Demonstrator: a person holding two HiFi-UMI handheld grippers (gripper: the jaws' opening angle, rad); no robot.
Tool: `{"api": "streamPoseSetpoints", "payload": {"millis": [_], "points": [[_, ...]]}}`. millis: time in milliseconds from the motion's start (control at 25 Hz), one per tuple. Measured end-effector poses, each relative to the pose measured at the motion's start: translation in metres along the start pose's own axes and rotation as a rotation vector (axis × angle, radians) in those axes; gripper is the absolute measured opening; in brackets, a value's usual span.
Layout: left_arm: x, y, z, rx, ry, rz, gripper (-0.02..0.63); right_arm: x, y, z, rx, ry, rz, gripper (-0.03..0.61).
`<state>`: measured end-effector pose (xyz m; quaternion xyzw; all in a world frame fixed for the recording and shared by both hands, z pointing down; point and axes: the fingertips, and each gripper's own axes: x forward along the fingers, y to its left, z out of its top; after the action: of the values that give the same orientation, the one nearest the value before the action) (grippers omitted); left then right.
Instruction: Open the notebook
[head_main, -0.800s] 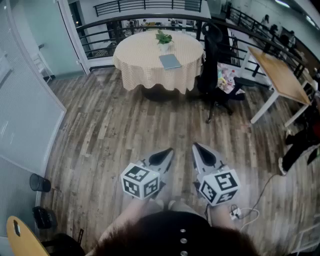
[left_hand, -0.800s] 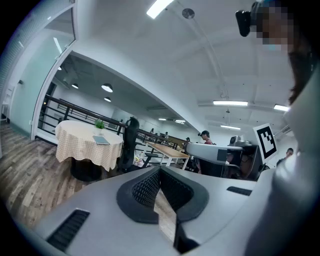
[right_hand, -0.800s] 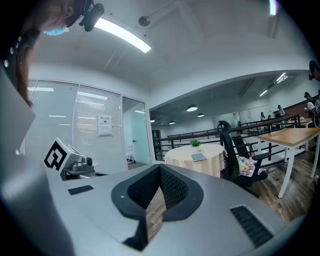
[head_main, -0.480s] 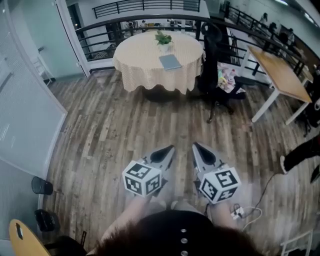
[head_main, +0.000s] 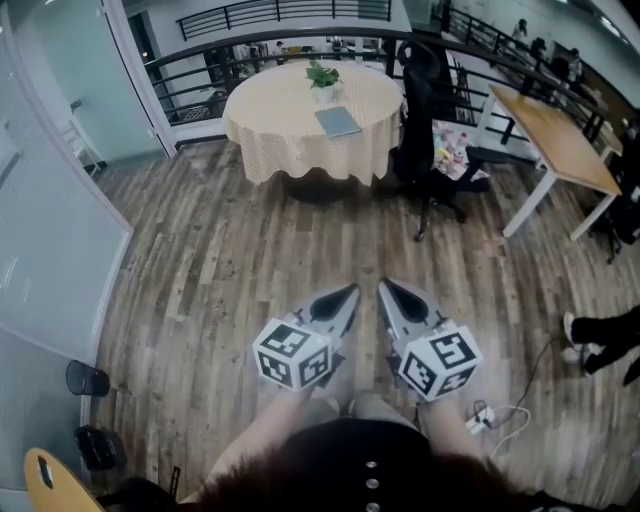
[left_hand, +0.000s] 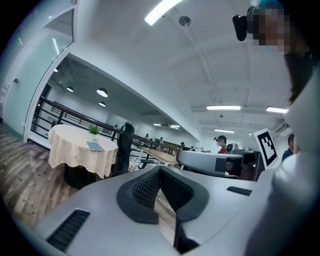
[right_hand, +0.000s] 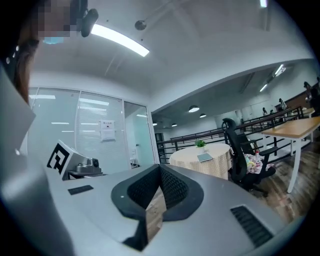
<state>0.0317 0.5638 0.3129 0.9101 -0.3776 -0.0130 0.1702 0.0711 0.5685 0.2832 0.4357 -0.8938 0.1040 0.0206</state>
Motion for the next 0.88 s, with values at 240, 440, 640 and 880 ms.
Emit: {"api": "streamPoseSetpoints", "payload": {"millis": [240,440,640,880], "points": [[-0.004,0.009,-0.015,-0.008,0.041,-0.025,0.008,0.007,0.000,-0.013,-0.019,0.027,-0.040,0.011],[-0.010,0.018,-0.022,-0.022,0.054,-0.027,0.008,0.013,-0.001,-0.031,-0.018,0.061,-0.094,0.011],[-0.007,0.036,-0.010,-0.024,0.031,-0.025,0.008,0.031,-0.002,-0.026,-0.019,0.024,-0.101,0.011],[0.014,0.068,0.001,-0.029,0.039,-0.027,0.008,0.073,-0.015,-0.023,-0.007,0.029,-0.076,0.011]]}}
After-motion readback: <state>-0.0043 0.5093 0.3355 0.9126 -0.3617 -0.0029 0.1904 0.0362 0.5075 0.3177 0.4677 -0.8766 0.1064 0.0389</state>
